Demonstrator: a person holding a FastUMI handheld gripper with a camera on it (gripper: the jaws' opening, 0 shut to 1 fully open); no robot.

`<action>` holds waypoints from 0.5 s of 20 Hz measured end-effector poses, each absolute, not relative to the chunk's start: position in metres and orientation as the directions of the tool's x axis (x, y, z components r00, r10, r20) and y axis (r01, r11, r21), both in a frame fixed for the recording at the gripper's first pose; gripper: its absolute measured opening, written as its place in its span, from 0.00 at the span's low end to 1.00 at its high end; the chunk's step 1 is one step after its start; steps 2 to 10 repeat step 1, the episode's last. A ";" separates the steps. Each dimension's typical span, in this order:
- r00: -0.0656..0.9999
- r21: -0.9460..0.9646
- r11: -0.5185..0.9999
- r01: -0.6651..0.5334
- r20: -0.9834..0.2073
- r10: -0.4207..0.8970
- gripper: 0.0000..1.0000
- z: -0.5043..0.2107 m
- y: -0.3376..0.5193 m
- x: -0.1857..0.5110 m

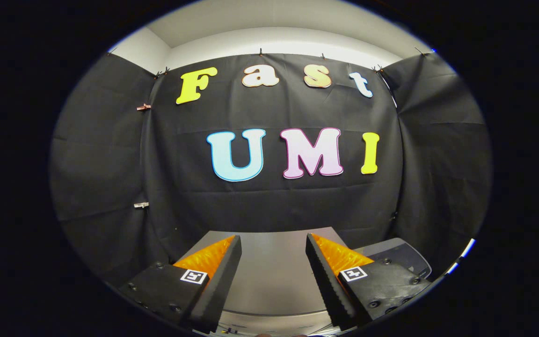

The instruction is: Put the clothes into the washing machine and then close the washing machine lid.

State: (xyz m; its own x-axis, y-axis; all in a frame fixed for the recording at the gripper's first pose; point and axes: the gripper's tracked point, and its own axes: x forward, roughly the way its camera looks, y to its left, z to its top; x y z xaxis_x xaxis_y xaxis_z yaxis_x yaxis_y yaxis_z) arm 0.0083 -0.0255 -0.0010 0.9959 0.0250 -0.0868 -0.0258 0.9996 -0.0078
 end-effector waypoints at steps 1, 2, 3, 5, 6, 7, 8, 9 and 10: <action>0.996 0.000 1.000 -0.021 -0.090 0.021 0.88 -0.002 -0.027 0.006; 0.996 0.000 1.000 -0.021 -0.090 0.021 0.88 -0.002 -0.027 0.006; 0.996 0.000 1.000 -0.021 -0.090 0.021 0.88 -0.002 -0.027 0.006; 0.996 0.000 1.000 -0.021 -0.090 0.021 0.88 -0.002 -0.027 0.006; 0.996 0.000 1.000 -0.021 -0.090 0.021 0.88 -0.002 -0.027 0.006; 0.996 0.000 1.000 -0.021 -0.090 0.021 0.88 -0.002 -0.027 0.006; 0.996 0.000 1.000 -0.021 -0.090 0.021 0.88 -0.002 -0.027 0.006; 0.996 0.000 1.000 -0.021 -0.090 0.021 0.88 -0.002 -0.027 0.006; 0.996 0.000 1.000 -0.021 -0.090 0.021 0.88 -0.002 -0.027 0.006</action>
